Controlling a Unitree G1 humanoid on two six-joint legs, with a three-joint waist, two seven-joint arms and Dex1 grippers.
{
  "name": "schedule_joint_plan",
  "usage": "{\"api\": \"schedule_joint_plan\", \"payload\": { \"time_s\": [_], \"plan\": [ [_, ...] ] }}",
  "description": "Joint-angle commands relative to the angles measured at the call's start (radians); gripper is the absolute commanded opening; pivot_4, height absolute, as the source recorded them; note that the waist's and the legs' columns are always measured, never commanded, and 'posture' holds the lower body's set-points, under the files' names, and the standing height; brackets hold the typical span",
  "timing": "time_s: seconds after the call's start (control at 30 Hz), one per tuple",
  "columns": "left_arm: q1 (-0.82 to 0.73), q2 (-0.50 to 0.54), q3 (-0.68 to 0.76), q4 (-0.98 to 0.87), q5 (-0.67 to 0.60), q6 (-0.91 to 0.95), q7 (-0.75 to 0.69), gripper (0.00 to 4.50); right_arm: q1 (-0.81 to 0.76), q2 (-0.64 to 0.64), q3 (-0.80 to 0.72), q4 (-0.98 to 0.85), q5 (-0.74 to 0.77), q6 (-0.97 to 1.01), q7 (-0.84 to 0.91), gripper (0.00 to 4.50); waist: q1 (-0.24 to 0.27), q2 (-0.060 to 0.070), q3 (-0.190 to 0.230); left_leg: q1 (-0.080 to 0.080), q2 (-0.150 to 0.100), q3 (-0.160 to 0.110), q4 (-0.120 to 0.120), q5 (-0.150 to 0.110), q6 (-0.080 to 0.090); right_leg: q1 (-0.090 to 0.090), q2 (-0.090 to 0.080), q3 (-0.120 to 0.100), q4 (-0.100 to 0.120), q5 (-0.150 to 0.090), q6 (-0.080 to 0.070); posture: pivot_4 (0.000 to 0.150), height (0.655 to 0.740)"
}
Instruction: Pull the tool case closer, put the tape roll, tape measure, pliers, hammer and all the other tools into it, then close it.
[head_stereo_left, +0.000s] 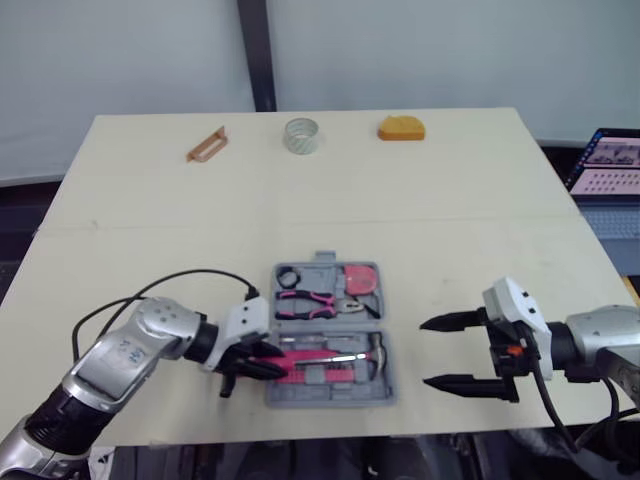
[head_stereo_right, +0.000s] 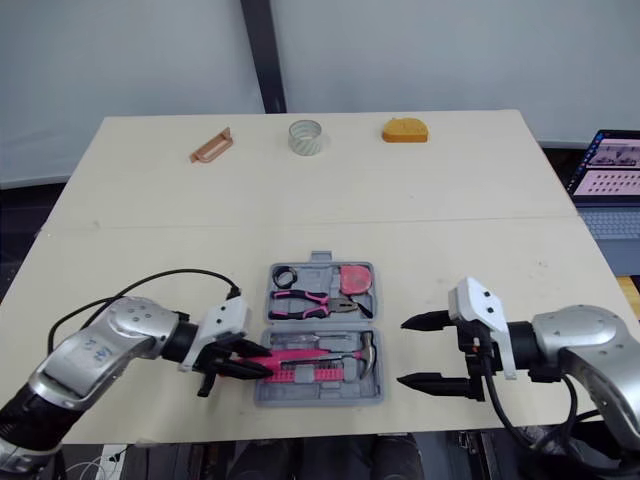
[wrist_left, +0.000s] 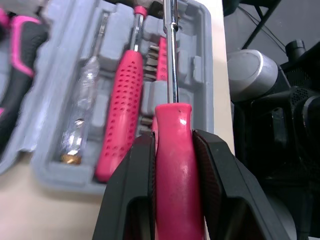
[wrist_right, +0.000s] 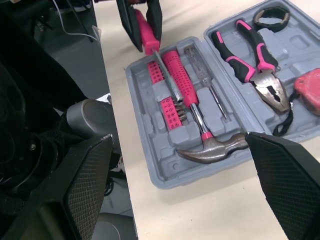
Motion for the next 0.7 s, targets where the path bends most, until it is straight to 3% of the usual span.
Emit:
{"api": "schedule_joint_plan", "payload": {
  "time_s": [0.03, 0.7],
  "plan": [
    [-0.028, -0.014, -0.037, -0.049, 0.018, 0.019, 0.009, 0.64, 0.011, -0.019, -0.052, -0.029, 0.029, -0.007, 0.033, 4.50, 0.000, 0.000, 0.000, 0.000, 0.000, 0.000, 0.000, 0.000, 0.000, 0.000, 0.000, 0.000, 0.000, 0.000, 0.000, 0.150, 0.7400],
    [-0.116, -0.107, -0.190, -0.100, 0.089, 0.153, 0.101, 0.64, 0.018, -0.052, -0.018, -0.004, -0.044, -0.126, 0.132, 4.50, 0.001, -0.001, 0.001, 0.000, 0.000, 0.000, 0.001, 0.000, 0.000, 0.000, 0.000, 0.000, 0.000, 0.000, 0.000, 0.150, 0.7400]
  ]
}}
